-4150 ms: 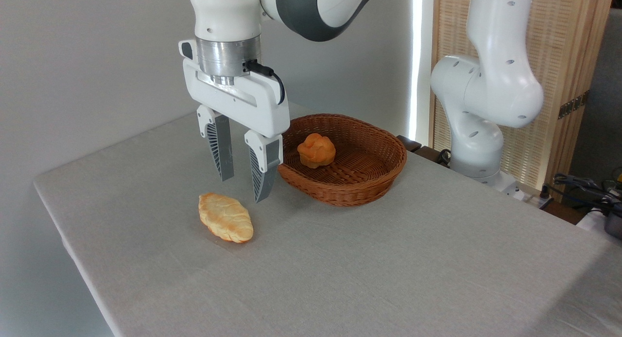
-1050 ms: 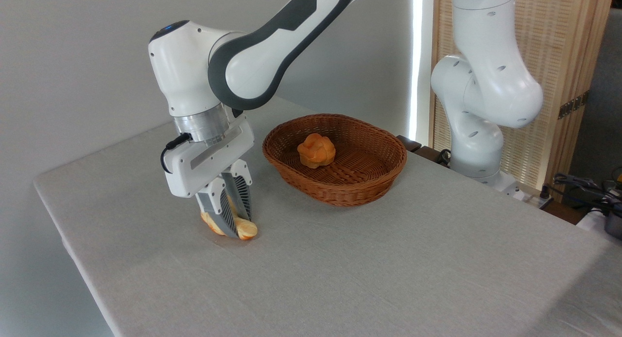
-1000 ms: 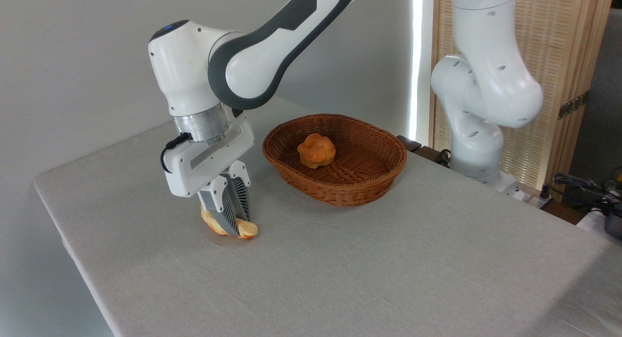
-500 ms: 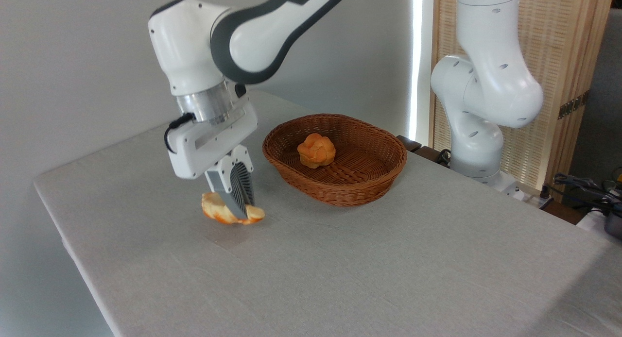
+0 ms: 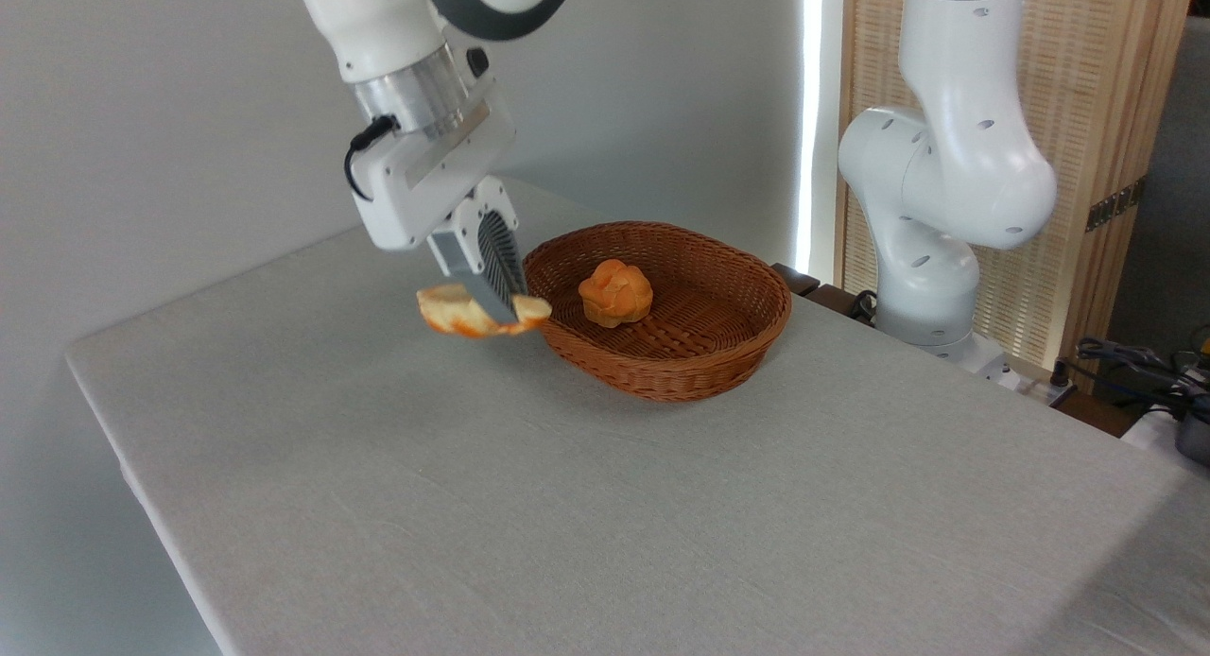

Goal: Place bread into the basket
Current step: 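Lift the gripped bread roll and carry it over the wicker basket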

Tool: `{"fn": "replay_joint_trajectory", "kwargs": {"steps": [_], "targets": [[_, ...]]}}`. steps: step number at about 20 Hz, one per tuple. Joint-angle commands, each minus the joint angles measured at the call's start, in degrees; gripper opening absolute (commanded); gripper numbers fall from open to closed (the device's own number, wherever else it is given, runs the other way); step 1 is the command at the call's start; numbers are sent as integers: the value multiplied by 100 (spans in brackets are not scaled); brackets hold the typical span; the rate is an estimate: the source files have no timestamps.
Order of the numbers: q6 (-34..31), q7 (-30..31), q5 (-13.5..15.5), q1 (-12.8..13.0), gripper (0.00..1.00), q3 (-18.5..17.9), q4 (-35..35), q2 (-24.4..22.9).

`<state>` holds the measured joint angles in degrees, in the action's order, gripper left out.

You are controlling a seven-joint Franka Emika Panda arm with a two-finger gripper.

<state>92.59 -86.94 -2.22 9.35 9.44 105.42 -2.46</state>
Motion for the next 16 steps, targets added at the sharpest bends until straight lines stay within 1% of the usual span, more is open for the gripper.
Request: {"fn": "replay_joint_trajectory", "kwargs": {"steps": [1,2,3,5,7,8,9,10,11,12,13,16], "targets": [[-774,-25,292,5,3,-21,-30,-333],[-1029,-60,318,5,5,-12,-30,-395],[-1250,-130,345,14,9,-3,-30,-430],[-1680,-349,345,40,10,128,-21,-492],[-2076,-429,345,49,12,155,-4,-492],[-2217,-429,345,84,24,164,-4,-492],[-2332,-429,345,162,30,155,14,-492],[-2437,-429,345,198,45,155,31,-492],[-2447,-412,328,207,82,155,31,-483],[-2447,-420,301,207,95,155,31,-483],[-2447,-420,301,207,100,155,31,-483],[-2438,-429,266,207,100,155,31,-466]]}}
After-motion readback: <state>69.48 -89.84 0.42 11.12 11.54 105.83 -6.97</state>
